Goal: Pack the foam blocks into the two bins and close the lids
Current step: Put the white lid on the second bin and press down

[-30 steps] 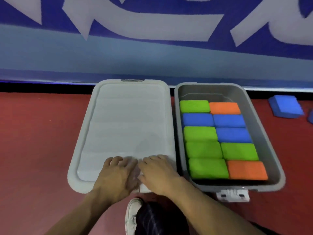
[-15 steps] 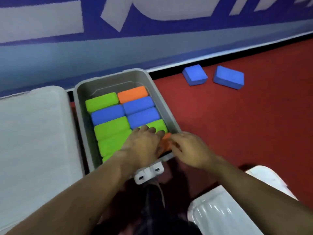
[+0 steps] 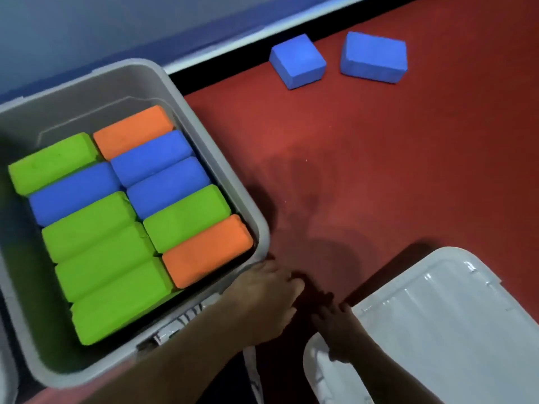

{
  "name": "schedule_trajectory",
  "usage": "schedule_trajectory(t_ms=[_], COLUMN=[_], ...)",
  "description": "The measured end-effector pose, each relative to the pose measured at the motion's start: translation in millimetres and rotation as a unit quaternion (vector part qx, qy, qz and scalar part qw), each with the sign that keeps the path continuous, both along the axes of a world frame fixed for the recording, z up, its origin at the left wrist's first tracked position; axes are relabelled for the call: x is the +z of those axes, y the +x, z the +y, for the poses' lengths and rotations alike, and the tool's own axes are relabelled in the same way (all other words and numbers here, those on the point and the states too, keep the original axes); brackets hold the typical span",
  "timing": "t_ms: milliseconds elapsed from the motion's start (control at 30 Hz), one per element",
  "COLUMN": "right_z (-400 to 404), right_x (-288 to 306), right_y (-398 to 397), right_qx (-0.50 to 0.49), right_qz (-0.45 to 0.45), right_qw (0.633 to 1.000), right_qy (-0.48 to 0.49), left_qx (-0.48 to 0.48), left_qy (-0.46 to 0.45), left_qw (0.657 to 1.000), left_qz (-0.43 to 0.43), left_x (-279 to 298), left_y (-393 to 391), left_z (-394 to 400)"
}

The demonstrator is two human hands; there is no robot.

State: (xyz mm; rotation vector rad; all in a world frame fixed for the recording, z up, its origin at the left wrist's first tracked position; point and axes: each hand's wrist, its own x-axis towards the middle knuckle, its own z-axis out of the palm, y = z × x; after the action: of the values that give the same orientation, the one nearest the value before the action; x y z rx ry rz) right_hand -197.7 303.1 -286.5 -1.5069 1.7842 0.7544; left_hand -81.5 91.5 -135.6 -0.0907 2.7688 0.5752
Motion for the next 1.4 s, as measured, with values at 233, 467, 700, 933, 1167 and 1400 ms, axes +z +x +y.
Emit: schedule_trajectory(t_ms=[233, 467, 700, 933, 1167, 1400], right_z=[-19.8, -34.6, -81.7, -147.8, -207.2, -251.0], right_x=[-27.3, 15.1, 167.3, 344.8, 527.8, 642.2], right_y=[-2.6, -22.0, -84.1, -85.0, -32.0, 31.0], right_qx=[0.008, -0.082, -0.164, -0.116, 0.027, 0.162], right_qz=[0.015, -0.034, -0.056, -0.040, -0.025, 0.018], right_qw=[1.000, 0.985, 0.975, 0.992, 0.971, 0.896], right_qy=[0.003, 0.149, 0.142, -0.038, -0.235, -0.412], left_qx=[-0.029, 0.038, 0.300, 0.379, 0.418, 0.452], left_qy=[0.005, 0.064, 0.261, 0.349, 0.341, 0.062], left_qw=[0.998, 0.997, 0.915, 0.857, 0.831, 0.807], left_qz=[0.055, 0.010, -0.064, -0.022, 0.135, 0.375], left_x=[-35.0, -30.0, 14.5, 82.3, 173.7, 278.0], left_y=[23.3, 24.7, 12.5, 41.1, 80.5, 127.1], left_z=[5.7, 8.2, -0.8, -25.4, -62.7, -134.0])
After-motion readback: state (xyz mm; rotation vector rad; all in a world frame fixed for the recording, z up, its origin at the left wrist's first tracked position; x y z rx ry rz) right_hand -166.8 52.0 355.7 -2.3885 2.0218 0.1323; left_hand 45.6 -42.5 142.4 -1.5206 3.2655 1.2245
